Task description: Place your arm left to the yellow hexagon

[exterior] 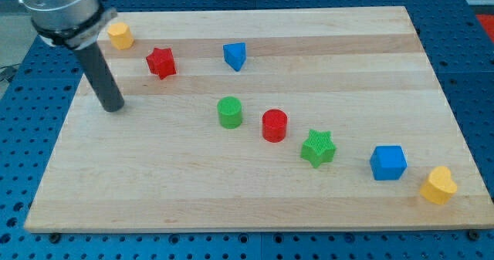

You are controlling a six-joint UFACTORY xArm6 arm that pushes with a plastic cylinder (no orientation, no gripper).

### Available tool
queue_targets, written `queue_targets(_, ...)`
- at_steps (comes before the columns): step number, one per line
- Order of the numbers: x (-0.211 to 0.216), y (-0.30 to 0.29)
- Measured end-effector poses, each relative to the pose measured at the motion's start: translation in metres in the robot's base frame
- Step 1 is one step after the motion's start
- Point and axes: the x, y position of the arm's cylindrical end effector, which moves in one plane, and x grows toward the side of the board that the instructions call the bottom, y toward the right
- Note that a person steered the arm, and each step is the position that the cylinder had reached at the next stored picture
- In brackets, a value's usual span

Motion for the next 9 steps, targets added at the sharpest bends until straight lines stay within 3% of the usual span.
queue_targets(2,-0.093,-0.056)
queue_targets(3,-0.100,-0.064)
queue_targets(4,-0.135,-0.064)
queue_targets(7,-0.152,-0.041)
queue_targets(9,-0.139,-0.009)
